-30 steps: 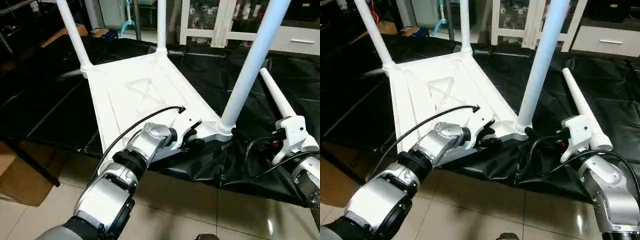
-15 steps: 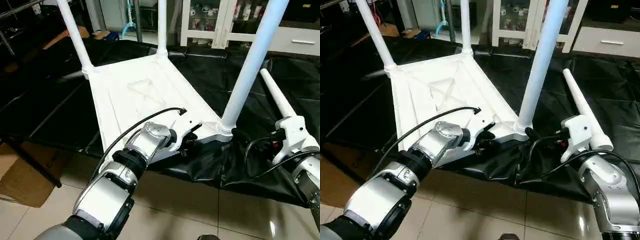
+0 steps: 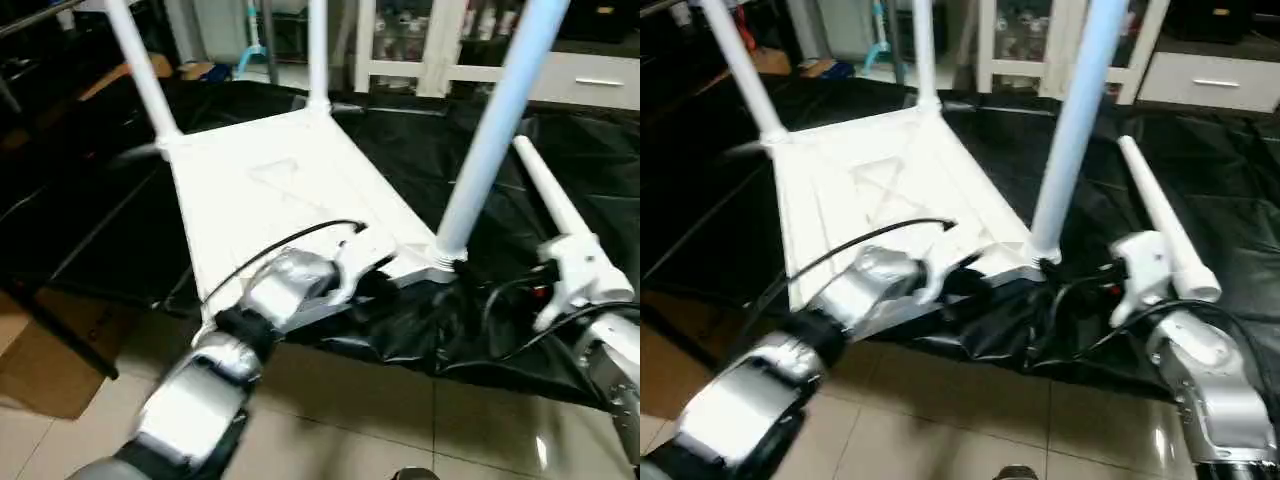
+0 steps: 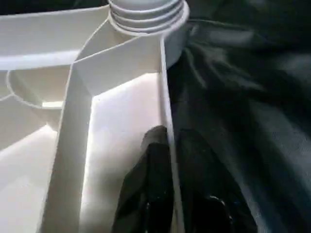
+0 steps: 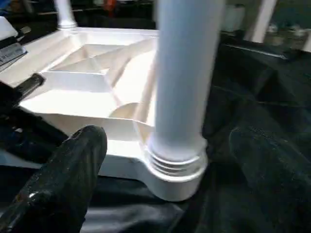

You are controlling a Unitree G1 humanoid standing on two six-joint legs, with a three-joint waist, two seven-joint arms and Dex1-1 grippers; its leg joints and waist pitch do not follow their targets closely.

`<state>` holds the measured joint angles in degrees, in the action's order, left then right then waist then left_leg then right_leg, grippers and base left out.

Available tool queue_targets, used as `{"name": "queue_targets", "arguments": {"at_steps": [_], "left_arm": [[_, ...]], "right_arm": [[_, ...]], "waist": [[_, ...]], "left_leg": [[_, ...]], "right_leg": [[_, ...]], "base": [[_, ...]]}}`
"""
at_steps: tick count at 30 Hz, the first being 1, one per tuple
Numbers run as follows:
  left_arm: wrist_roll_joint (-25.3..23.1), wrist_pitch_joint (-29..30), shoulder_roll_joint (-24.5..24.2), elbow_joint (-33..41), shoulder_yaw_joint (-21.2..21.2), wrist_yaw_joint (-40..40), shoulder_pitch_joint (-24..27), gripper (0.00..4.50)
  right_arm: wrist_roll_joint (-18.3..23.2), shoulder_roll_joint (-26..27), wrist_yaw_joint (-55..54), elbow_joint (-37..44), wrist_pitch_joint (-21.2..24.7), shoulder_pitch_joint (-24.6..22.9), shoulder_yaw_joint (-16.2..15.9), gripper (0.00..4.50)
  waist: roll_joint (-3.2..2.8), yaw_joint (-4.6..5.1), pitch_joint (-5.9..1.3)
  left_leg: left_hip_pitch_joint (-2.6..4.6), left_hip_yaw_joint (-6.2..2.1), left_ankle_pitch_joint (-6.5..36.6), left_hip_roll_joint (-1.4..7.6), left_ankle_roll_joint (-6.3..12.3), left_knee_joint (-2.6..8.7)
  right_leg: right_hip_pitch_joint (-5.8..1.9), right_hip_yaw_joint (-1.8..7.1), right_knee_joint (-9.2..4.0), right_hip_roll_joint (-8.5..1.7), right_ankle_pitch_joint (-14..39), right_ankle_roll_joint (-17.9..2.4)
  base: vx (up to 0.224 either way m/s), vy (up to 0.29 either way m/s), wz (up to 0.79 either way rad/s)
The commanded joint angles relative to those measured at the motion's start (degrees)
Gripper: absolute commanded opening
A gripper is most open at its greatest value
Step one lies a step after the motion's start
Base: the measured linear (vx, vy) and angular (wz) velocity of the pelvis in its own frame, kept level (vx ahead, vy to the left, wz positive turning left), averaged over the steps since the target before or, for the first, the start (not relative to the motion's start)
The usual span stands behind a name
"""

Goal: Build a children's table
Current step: Rotate leg to tighten

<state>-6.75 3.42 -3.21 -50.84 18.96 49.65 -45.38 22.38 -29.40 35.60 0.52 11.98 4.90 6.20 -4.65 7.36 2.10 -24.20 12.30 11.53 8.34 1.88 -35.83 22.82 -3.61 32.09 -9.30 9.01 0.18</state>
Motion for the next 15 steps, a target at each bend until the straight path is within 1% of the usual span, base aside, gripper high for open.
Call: {"name": "queue_targets", "arguments": {"at_steps": [1,2,3,4,5,6,7,8,9,10,11,12,13,14,15], "left_arm": [[-1.19,-2.42,-3.93,1.97,2.03,5.32,4.04,0.11],[-1.22,-4.19,-6.05,4.24,2.58,7.42,5.70,0.06],[-1.38,-5.25,-7.10,5.16,2.83,8.24,6.46,0.06],[-1.67,-6.18,-8.90,6.54,3.40,9.83,7.71,0.06],[-1.68,-6.40,-9.28,6.83,3.52,10.26,7.98,0.06],[-1.39,-6.19,-10.48,7.87,3.72,11.97,8.90,0.06],[-0.98,-5.22,-12.10,9.34,3.84,13.97,10.18,0.06],[-0.91,-5.10,-12.34,9.56,3.86,14.30,10.38,0.06],[-0.19,-4.57,-14.22,11.53,4.21,17.16,12.01,0.06],[-0.01,-4.68,-14.89,12.32,4.37,17.98,12.59,0.06],[0.19,-4.97,-15.49,13.06,4.49,18.71,13.17,0.06],[0.25,-4.97,-15.66,13.39,4.47,18.80,13.38,0.06],[0.25,-4.97,-15.66,13.39,4.47,18.80,13.38,0.06],[0.32,-5.06,-15.89,13.84,4.55,19.08,13.62,0.06],[0.59,-5.26,-16.20,14.61,4.76,19.97,13.92,0.06]], "right_arm": [[0.51,0.27,1.07,2.02,0.01,1.48,-0.97,4.43],[0.49,0.53,1.25,1.86,0.12,2.13,-1.36,4.43],[0.39,0.76,1.42,1.74,0.25,2.48,-1.47,4.43],[-0.02,1.01,1.61,1.33,0.18,3.12,-1.79,4.43],[-0.06,1.08,1.65,1.24,0.20,3.25,-1.86,4.43],[-0.25,1.25,1.74,0.82,0.28,3.76,-2.14,4.43],[-1.02,1.28,1.99,-0.02,0.10,4.54,-2.83,4.43],[-1.15,1.28,2.04,-0.16,0.07,4.66,-2.95,4.43],[-1.59,1.17,3.30,-1.15,0.30,5.46,-4.24,4.43],[-1.51,0.98,4.34,-1.35,0.69,5.67,-4.96,4.43],[-1.08,0.46,6.44,-1.28,1.62,5.70,-6.15,4.43],[-0.75,-0.21,8.63,-1.12,2.32,5.59,-7.30,4.43],[-0.75,-0.21,8.63,-1.12,2.32,5.59,-7.30,4.43],[-0.75,-0.72,10.21,-1.14,2.55,5.52,-8.13,4.43],[-1.35,-1.98,13.84,-1.86,2.29,5.61,-10.09,4.43]], "waist": [[1.95,-0.22,-3.55],[2.19,-0.22,-3.55],[2.11,0.09,-3.39],[2.32,0.08,-3.33],[2.00,-0.22,-3.43],[2.16,-0.23,-3.28],[1.96,-0.41,-3.28],[2.26,-0.33,-3.24],[1.94,-0.40,-3.14],[2.17,-0.25,-3.19],[2.05,-0.15,-3.21],[2.14,0.04,-3.23],[2.10,-0.03,-3.19],[2.10,-0.03,-3.19],[2.07,-0.36,-3.37]], "left_leg": [[0.87,-2.88,17.77,4.13,7.65,5.79],[1.00,-3.04,18.00,4.24,7.51,5.90],[0.82,-3.02,18.32,4.17,7.51,6.01],[1.14,-2.97,19.35,4.20,6.83,6.11],[1.59,-3.00,19.87,4.32,6.24,6.08],[1.86,-2.87,20.73,4.38,5.13,6.27],[1.78,-3.06,20.87,4.47,4.06,6.50],[1.62,-3.02,21.15,4.47,3.82,6.58],[1.65,-3.14,21.69,4.47,3.01,6.74],[1.59,-3.22,22.20,4.46,2.35,6.87],[1.54,-3.31,22.24,4.46,2.13,6.91],[1.43,-3.38,23.01,4.41,2.01,6.95],[1.64,-3.30,23.23,4.44,1.79,6.98],[1.64,-3.30,23.23,4.44,1.79,6.98],[2.13,-3.07,23.11,4.50,1.47,6.85]], "right_leg": [[-2.20,0.15,-3.39,-0.21,15.16,-9.88],[-2.20,0.14,-3.27,-0.26,15.48,-10.11],[-2.21,0.15,-3.28,-0.24,16.21,-9.93],[-1.90,0.16,-3.47,-0.15,17.66,-9.66],[-1.70,0.24,-3.39,-0.19,17.94,-9.80],[-1.34,0.37,-3.50,-0.03,18.13,-9.95],[-1.54,0.36,-3.18,-0.02,17.63,-10.21],[-1.57,0.35,-3.09,0.07,17.37,-10.20],[-1.52,0.44,-3.02,0.00,17.46,-9.96],[-1.60,0.43,-2.88,0.03,16.96,-9.90],[-1.66,0.44,-2.72,0.01,16.46,-9.97],[-1.85,0.43,-2.66,-0.06,15.69,-9.97],[-1.66,0.52,-2.80,-0.05,15.58,-10.05],[-1.66,0.52,-2.80,-0.05,15.58,-10.05],[-1.43,0.65,-2.75,0.08,13.21,-10.79]], "base": [[0.000,0.000,0.00],[0.000,0.000,0.00],[0.000,0.000,0.00],[0.000,0.000,0.00],[0.000,0.000,0.00],[0.000,0.000,0.00],[0.000,0.000,0.00],[0.000,0.000,0.00],[0.000,0.000,0.00],[0.000,0.000,0.00],[0.000,0.000,0.00],[0.000,0.000,0.00],[0.000,0.000,0.00],[0.000,0.000,0.00],[0.000,0.000,0.00]]}}
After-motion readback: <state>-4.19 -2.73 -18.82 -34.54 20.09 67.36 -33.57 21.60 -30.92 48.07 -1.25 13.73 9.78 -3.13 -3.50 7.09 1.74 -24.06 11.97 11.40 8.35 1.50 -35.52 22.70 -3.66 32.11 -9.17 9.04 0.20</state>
